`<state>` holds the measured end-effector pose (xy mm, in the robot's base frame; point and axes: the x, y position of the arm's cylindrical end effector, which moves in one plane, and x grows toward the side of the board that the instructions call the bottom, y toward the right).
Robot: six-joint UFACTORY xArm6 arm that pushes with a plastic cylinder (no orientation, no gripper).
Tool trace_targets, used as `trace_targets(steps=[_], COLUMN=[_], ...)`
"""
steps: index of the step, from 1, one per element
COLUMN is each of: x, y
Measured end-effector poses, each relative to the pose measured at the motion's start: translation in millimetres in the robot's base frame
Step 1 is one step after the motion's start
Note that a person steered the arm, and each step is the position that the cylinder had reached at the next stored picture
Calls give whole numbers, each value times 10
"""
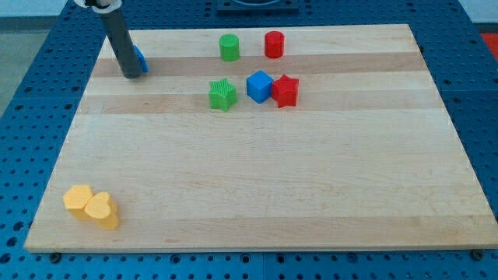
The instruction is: Slide the blue cube closer to blue triangle
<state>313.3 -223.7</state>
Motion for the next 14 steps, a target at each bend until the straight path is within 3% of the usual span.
trace_targets(steps=[3,6,9,11,14], x=[30,156,-36,446,852], y=[2,1663,2774,2933,2584])
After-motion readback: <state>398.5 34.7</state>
